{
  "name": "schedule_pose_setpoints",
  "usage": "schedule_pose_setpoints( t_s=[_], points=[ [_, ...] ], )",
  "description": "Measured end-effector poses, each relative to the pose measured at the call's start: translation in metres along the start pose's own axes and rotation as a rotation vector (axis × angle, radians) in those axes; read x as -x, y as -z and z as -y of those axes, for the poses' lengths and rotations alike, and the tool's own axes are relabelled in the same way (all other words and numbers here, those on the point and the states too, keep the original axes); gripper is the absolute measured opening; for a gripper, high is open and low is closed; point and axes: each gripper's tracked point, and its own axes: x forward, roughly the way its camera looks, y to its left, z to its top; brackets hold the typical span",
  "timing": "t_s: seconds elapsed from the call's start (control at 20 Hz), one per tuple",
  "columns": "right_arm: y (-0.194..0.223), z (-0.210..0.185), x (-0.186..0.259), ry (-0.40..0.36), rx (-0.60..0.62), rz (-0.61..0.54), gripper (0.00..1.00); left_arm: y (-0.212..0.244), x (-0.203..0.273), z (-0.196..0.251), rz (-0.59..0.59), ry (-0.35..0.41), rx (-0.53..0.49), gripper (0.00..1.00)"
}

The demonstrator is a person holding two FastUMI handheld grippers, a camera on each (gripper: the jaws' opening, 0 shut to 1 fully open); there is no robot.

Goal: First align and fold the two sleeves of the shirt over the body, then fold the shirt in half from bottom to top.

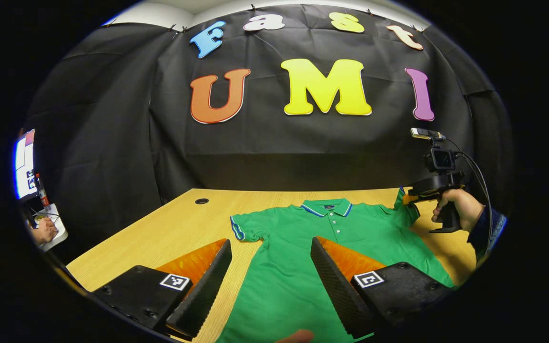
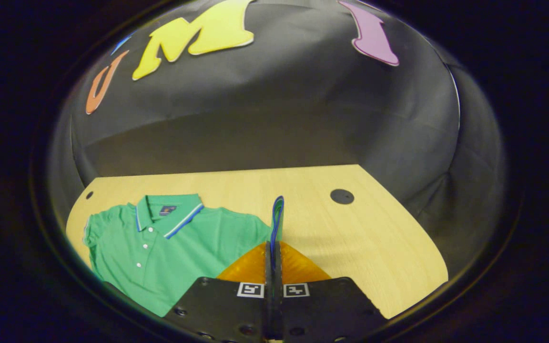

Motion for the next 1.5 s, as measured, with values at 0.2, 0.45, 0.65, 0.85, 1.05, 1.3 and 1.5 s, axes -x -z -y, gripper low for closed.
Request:
schedule_pose_setpoints(
  t_s=[0.2,0.45,0.65,0.85,1.05,1.3,1.5],
  points=[
    [-0.005,-0.049,0.008,-0.044,0.085,0.020,0.00,-0.001,0.001,-0.006,-0.002,-0.010,0.013,1.00],
    [-0.001,-0.125,0.023,-0.170,0.096,0.018,0.04,-0.004,0.002,-0.008,0.010,-0.012,0.021,1.00],
    [-0.020,-0.148,0.068,-0.262,0.061,0.108,0.96,-0.008,-0.004,-0.022,0.020,-0.048,0.035,1.00],
    [-0.037,-0.130,0.131,-0.239,0.100,0.240,0.96,-0.011,-0.020,-0.029,0.020,-0.045,0.084,1.00],
    [-0.037,-0.100,0.193,-0.198,0.136,0.331,0.96,-0.006,-0.054,-0.037,-0.045,-0.055,0.147,1.00],
    [-0.009,-0.073,0.265,-0.212,0.139,0.415,0.96,-0.016,-0.121,-0.063,-0.145,-0.084,0.265,1.00],
    [0.009,-0.062,0.306,-0.217,0.159,0.489,0.96,0.005,-0.191,-0.090,-0.288,-0.117,0.293,1.00]
  ],
)
